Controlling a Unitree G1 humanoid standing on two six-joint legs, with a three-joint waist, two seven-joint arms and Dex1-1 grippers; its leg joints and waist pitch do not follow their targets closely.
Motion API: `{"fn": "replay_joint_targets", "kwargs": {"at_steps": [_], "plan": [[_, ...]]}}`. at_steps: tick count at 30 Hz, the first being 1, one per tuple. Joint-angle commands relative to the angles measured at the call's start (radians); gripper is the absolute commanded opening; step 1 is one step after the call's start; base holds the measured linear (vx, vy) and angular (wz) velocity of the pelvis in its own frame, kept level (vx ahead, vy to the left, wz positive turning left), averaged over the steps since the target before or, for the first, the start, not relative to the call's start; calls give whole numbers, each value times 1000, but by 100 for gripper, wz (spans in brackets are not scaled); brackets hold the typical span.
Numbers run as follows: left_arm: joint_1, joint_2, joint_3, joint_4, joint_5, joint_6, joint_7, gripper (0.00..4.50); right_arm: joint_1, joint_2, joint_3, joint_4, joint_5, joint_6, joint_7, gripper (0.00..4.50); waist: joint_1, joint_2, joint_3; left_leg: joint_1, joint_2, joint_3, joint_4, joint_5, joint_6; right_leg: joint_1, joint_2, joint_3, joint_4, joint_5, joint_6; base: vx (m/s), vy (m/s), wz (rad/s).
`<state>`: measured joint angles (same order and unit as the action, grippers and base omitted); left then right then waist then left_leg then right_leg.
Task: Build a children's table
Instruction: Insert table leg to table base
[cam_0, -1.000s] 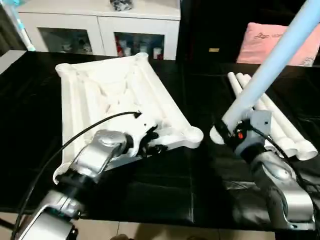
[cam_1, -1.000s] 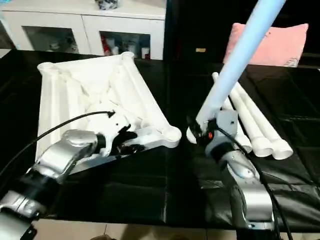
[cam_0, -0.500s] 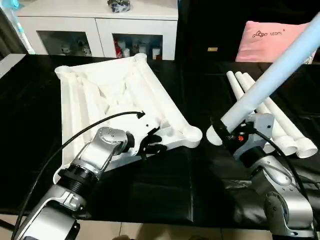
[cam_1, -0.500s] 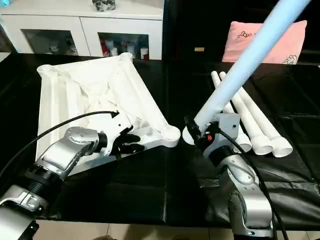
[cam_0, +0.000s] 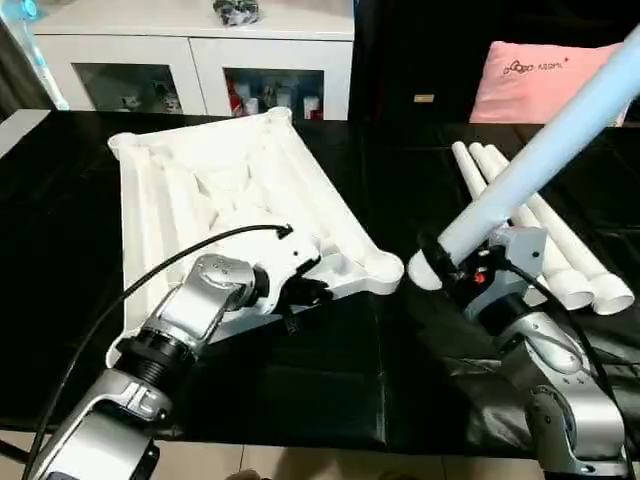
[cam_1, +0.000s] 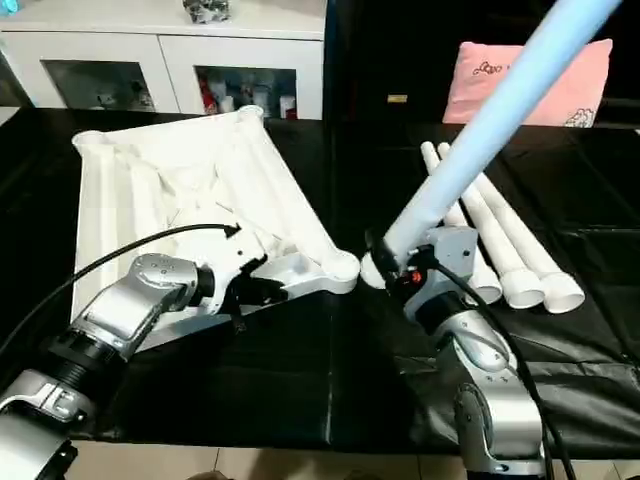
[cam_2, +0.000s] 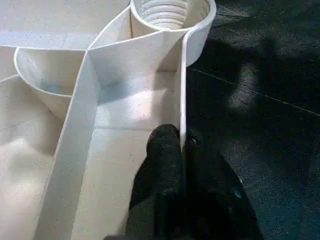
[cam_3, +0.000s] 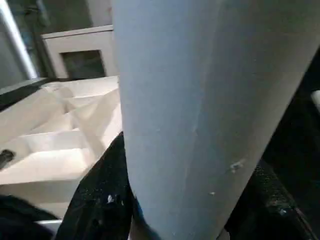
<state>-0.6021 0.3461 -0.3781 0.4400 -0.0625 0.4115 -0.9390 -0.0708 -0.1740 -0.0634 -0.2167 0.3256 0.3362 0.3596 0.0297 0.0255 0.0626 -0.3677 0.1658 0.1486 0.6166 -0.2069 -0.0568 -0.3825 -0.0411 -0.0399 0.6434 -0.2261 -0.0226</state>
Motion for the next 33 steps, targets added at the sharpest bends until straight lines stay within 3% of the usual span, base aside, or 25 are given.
{"fn": "replay_joint_targets", "kwargs": {"at_steps": [1, 5, 8, 9, 10, 11, 12, 13, 14, 15, 19, 20, 21, 22, 23, 24, 26, 30, 31, 33], "plan": [[-6, 33, -5, 24, 18, 1, -26, 3, -23, -3, 7, -6, 20, 0, 11, 193, 4, 0, -58, 1, 54, -16, -82, -161, 17, 47, -99, 60, -103, -188, -188, 0, 0, 0], [3, 72, -14, 17, 20, -24, -83, 0, -72, -3, 11, 20, 44, -7, 53, 193, -1, -1, -61, 0, 53, -15, -81, -126, 26, 49, -97, 58, -96, -127, -200, 0, 0, 0], [13, 125, -3, 15, 13, -80, -150, 0, -157, -17, 64, 114, 25, -28, 139, 193, 3, 1, -64, 2, 54, -13, -80, -96, 32, 49, -96, 57, -91, -70, -216, 0, 0, 0], [14, 130, 0, 16, 11, -79, -154, 0, -168, -18, 73, 131, 18, -32, 149, 193, 0, -8, -64, -1, 55, -13, -81, -90, 33, 52, -96, 56, -89, -60, -220, 0, 0, 0], [14, 135, 3, 19, 10, -76, -157, 0, -182, -18, 84, 153, 9, -37, 160, 193, 0, -4, -65, 1, 54, -11, -80, -81, 33, 51, -96, 55, -86, -43, -229, 0, 0, 0], [15, 140, 7, 25, 12, -86, -160, 0, -201, -24, 105, 180, 5, -24, 185, 193, 1, -11, -66, 2, 55, -8, -77, -69, 39, 52, -97, 57, -85, -15, -236, 0, 0, 0], [17, 147, 11, 32, 16, -97, -161, 0, -227, -37, 140, 216, 7, 15, 232, 193, 6, -8, -69, 2, 54, -10, -77, -46, 48, 56, -99, 55, -78, 16, -245, 0, 0, 0], [19, 152, 11, 33, 19, -100, -162, 0, -240, -45, 161, 235, 7, 27, 264, 193, 4, -21, -68, 2, 55, -7, -77, -41, 55, 56, -97, 53, -79, 26, -247, 0, 0, 0], [20, 154, 11, 31, 19, -102, -162, 0, -245, -46, 167, 242, 6, 29, 273, 193, 9, -16, -68, 1, 55, -9, -77, -29, 61, 58, -100, 52, -75, 36, -250, 0, 0, 0], [24, 159, 15, 23, 17, -100, -164, 0, -263, -50, 188, 273, -1, 24, 305, 193, 9, -21, -69, 2, 58, -8, -76, -25, 65, 55, -100, 52, -74, 50, -252, 0, 0, 0], [38, 166, 23, -5, 7, -101, -171, 0, -299, -57, 204, 343, -16, 22, 340, 193, 8, -25, -68, 3, 60, -9, -79, -32, 62, 56, -104, 51, -71, 56, -260, 0, 0, 0], [40, 166, 23, -12, 8, -102, -171, 0, -304, -64, 205, 353, -16, 24, 350, 193, 9, -32, -67, 3, 61, -8, -80, -40, 58, 57, -105, 51, -73, 33, -258, 0, 0, 0], [40, 166, 23, -12, 8, -102, -171, 0, -304, -64, 205, 353, -16, 24, 350, 193, 10, -29, -66, 4, 61, -6, -79, -41, 55, 56, -105, 53, -75, 26, -254, 0, 0, 0], [41, 159, 24, -17, 7, -112, -168, 0, -310, -69, 198, 370, -13, 30, 354, 193, 11, -43, -67, 3, 61, -5, -79, -32, 60, 58, -106, 53, -72, 33, -251, 0, 0, 0], [40, 159, 19, -28, 9, -130, -178, 0, -320, -74, 195, 386, -13, 28, 358, 193, 12, -41, -67, 5, 61, -5, -80, -29, 60, 57, -105, 52, -73, 28, -248, 0, 0, 0], [35, 162, 18, -40, 0, -130, -201, 0, -338, -78, 196, 407, -17, 15, 363, 193, 9, -28, -68, 7, 63, -7, -79, -30, 54, 54, -105, 52, -72, 28, -251, 0, 0, 0], [30, 168, 18, -39, -5, -131, -220, 0, -353, -75, 196, 428, -22, 1, 361, 193, 6, -35, -69, 10, 62, -4, -78, -27, 52, 53, -102, 53, -71, 50, -261, 0, 0, 0], [8, 173, 4, -15, 19, -142, -224, 0, -379, -77, 183, 486, -29, -24, 375, 193, 13, -36, -71, 8, 61, -3, -75, -4, 62, 57, -103, 53, -65, 109, -272, 0, 0, 0], [8, 173, 6, -9, 17, -144, -224, 0, -376, -79, 189, 492, -38, -30, 376, 193, 13, -31, -72, 8, 61, -3, -74, -1, 63, 57, -103, 53, -64, 117, -274, 0, 0, 0], [14, 173, 10, -16, 14, -140, -222, 0, -369, -81, 196, 497, -45, -35, 384, 193, 14, -39, -72, 7, 61, -3, -75, -2, 67, 59, -102, 52, -64, 127, -278, 0, 0, 0]]}}
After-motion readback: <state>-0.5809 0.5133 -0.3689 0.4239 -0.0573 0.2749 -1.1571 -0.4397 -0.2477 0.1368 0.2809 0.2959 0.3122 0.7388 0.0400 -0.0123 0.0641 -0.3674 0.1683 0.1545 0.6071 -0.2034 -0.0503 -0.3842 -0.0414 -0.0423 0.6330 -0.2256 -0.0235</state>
